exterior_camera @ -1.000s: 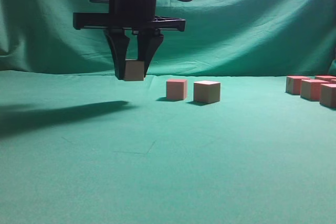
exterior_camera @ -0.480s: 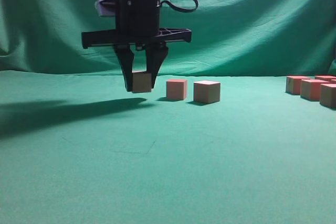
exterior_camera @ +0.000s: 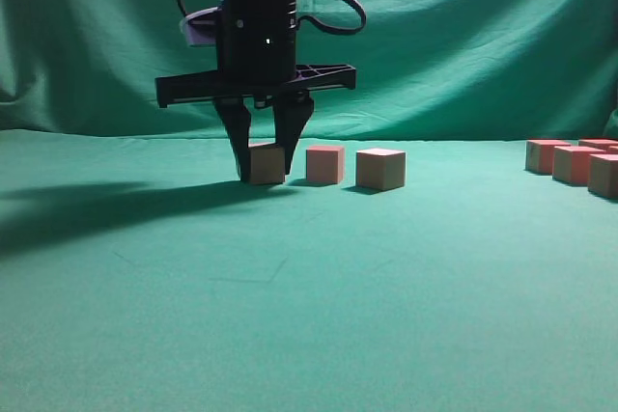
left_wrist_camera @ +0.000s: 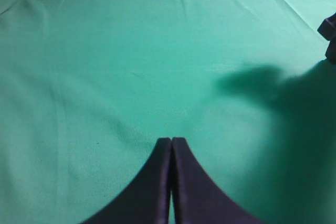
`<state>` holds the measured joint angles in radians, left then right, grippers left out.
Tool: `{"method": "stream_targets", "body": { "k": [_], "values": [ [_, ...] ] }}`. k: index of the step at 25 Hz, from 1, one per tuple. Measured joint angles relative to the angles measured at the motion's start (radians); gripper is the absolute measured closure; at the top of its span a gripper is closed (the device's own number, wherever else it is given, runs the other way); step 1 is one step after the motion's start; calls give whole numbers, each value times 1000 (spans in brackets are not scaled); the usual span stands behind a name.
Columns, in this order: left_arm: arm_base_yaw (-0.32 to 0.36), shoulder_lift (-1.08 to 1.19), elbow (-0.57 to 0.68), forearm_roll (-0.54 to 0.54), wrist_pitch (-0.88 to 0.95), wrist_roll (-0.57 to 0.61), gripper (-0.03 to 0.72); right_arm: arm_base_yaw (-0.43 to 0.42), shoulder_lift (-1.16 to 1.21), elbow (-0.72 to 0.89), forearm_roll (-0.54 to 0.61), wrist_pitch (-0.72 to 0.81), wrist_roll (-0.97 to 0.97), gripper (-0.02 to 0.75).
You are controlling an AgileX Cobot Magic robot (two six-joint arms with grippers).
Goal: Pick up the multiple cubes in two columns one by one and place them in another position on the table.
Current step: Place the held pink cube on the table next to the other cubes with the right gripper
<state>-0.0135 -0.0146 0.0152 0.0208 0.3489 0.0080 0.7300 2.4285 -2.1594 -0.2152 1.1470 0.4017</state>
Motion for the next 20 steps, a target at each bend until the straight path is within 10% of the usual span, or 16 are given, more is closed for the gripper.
{"method": "stream_targets", "body": {
  "k": [12,20],
  "values": [
    [0,0,0,0,0,0,688,4,0,0,-2,0,23,475],
    [0,0,0,0,0,0,688,6,0,0,-2,-7,23,325]
  ]
}}
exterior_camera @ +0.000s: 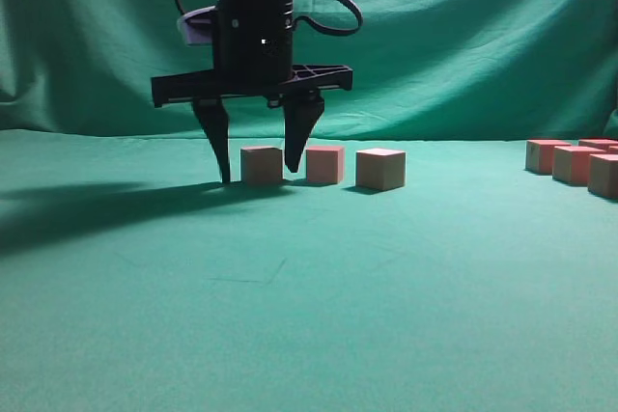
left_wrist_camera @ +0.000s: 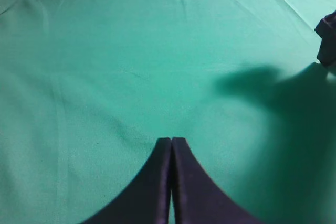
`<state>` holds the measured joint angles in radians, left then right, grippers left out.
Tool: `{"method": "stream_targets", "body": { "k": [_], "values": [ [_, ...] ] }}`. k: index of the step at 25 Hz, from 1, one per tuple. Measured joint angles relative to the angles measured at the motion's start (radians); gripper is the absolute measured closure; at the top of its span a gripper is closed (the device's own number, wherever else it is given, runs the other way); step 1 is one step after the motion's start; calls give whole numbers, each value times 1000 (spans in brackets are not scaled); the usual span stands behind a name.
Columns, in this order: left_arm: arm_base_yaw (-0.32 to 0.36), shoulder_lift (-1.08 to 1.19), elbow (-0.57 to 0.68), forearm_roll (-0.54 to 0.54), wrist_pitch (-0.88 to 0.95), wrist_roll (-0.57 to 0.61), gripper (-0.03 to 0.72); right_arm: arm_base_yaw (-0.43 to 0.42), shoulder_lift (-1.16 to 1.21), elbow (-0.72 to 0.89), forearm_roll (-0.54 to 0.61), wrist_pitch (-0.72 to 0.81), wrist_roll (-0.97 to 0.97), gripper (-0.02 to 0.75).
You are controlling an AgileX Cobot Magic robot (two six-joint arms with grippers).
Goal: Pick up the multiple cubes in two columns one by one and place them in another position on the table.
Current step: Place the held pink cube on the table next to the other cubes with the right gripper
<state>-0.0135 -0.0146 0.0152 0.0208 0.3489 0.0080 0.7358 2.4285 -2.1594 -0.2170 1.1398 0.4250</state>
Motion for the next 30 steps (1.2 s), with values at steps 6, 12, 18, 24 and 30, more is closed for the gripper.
{"method": "stream_targets", "body": {
  "k": [6,12,18,24,30],
  "values": [
    [0,0,0,0,0,0,688,0,0,0,-14,-33,-7,325],
    [0,0,0,0,0,0,688,0,0,-11,-105,-104,-44,325],
    [0,0,0,0,0,0,688,6,-6,-179,-109,-44,-99,325],
    [0,0,0,0,0,0,688,20,-146,-315,-78,95,-181,300],
    [0,0,0,0,0,0,688,20,-355,-310,-93,120,-228,300]
  ]
}}
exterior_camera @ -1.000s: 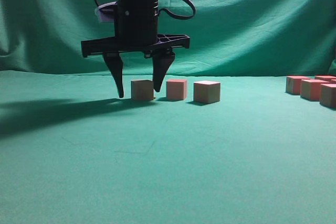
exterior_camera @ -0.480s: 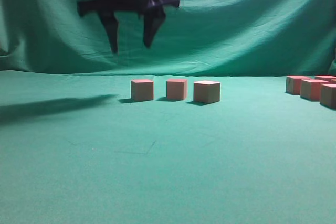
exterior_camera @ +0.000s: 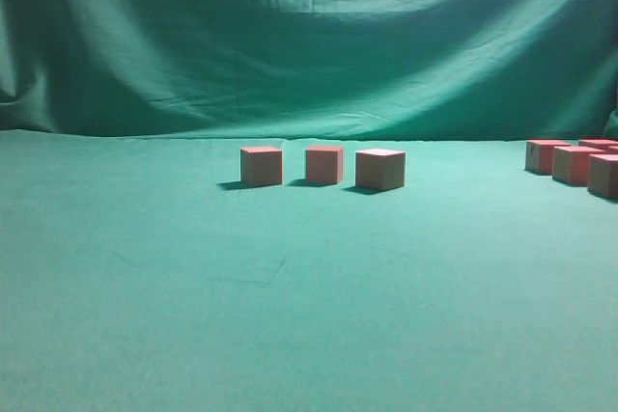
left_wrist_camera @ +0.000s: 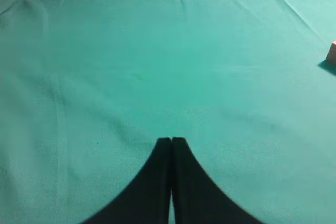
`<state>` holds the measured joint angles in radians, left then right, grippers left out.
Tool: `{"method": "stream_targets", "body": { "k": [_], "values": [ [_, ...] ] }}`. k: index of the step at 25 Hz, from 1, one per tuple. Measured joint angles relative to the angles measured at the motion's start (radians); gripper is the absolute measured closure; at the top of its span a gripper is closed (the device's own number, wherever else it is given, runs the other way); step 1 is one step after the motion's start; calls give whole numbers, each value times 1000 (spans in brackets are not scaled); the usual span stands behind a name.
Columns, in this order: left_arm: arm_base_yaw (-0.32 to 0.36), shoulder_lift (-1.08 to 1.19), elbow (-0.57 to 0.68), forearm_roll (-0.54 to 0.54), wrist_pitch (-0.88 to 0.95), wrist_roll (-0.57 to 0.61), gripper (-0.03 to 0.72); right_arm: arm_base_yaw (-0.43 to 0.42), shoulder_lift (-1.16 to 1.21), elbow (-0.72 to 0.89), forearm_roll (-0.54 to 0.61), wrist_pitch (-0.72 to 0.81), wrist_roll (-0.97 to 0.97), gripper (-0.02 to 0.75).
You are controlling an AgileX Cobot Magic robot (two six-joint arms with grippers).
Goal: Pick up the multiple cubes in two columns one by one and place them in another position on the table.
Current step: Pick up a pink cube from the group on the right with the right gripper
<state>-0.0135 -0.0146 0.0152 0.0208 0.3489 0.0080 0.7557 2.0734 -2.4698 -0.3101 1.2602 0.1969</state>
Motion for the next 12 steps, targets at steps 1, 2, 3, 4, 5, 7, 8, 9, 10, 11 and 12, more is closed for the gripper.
{"method": "stream_targets", "body": {
  "k": [1,2,3,4,5,7,8,9,10,11,12],
  "values": [
    [0,0,0,0,0,0,688,0,-43,16,1,1,0,300],
    [0,0,0,0,0,0,688,0,-82,38,0,2,-1,300],
    [0,0,0,0,0,0,688,0,-130,62,-10,5,-2,300],
    [0,0,0,0,0,0,688,0,-182,101,-25,5,-2,300],
    [0,0,0,0,0,0,688,0,-236,149,-51,5,-2,300],
    [0,0,0,0,0,0,688,0,-336,260,-107,7,7,300],
    [0,0,0,0,0,0,688,-8,-390,328,-125,7,23,300],
    [0,0,0,0,0,0,688,-17,-434,401,-135,7,39,300],
    [0,0,0,0,0,0,688,-31,-483,463,-139,7,59,300],
    [0,0,0,0,0,0,688,-50,-530,540,-140,7,82,300],
    [0,0,0,0,0,0,688,-71,-574,616,-142,7,101,300]
  ]
}}
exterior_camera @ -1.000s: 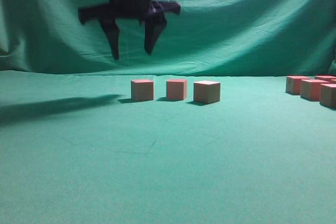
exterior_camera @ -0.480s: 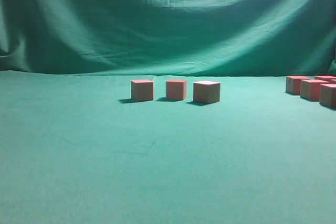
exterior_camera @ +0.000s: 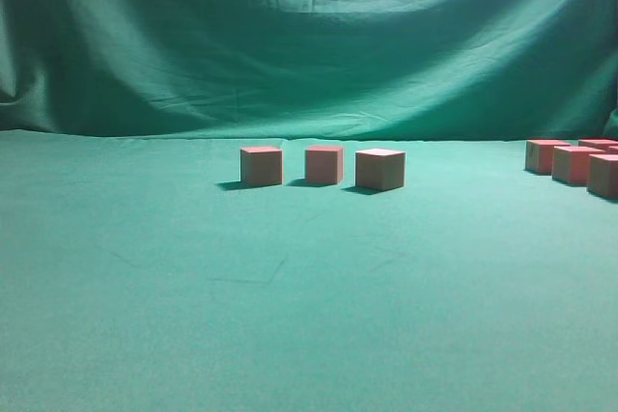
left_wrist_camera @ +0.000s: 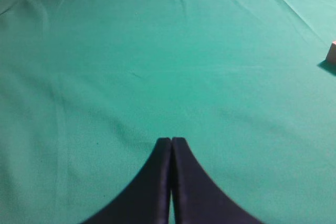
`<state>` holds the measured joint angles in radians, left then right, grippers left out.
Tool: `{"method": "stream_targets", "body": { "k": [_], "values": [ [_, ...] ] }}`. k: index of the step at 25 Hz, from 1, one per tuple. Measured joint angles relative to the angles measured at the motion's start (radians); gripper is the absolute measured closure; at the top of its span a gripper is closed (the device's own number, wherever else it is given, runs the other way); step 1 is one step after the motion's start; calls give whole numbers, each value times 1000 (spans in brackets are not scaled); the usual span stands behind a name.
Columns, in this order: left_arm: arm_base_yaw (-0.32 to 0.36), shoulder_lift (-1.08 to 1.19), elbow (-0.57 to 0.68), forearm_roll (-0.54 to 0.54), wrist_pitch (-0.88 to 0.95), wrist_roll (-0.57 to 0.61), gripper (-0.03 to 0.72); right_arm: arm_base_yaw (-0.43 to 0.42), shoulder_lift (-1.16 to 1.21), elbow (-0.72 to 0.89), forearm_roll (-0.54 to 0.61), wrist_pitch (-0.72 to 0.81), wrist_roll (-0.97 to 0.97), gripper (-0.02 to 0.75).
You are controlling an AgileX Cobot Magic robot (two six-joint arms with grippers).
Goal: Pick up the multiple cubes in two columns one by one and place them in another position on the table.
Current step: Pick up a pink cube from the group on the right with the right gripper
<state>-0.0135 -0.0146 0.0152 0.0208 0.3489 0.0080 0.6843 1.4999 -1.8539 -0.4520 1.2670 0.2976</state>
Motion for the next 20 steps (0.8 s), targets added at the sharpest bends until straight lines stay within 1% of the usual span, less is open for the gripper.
{"method": "stream_targets", "body": {
  "k": [4,8,10,12,14,17,20],
  "values": [
    [0,0,0,0,0,0,688,-92,-140,272,-2,0,61,300],
    [0,0,0,0,0,0,688,-207,-227,501,37,-4,80,300],
    [0,0,0,0,0,0,688,-287,-252,600,81,-9,80,300],
    [0,0,0,0,0,0,688,-372,-259,695,148,-18,64,300],
    [0,0,0,0,0,0,688,-465,-259,772,229,-55,7,300],
    [0,0,0,0,0,0,688,-580,-257,864,358,-144,-101,300],
    [0,0,0,0,0,0,688,-662,-235,922,417,-224,-195,300]
  ]
}}
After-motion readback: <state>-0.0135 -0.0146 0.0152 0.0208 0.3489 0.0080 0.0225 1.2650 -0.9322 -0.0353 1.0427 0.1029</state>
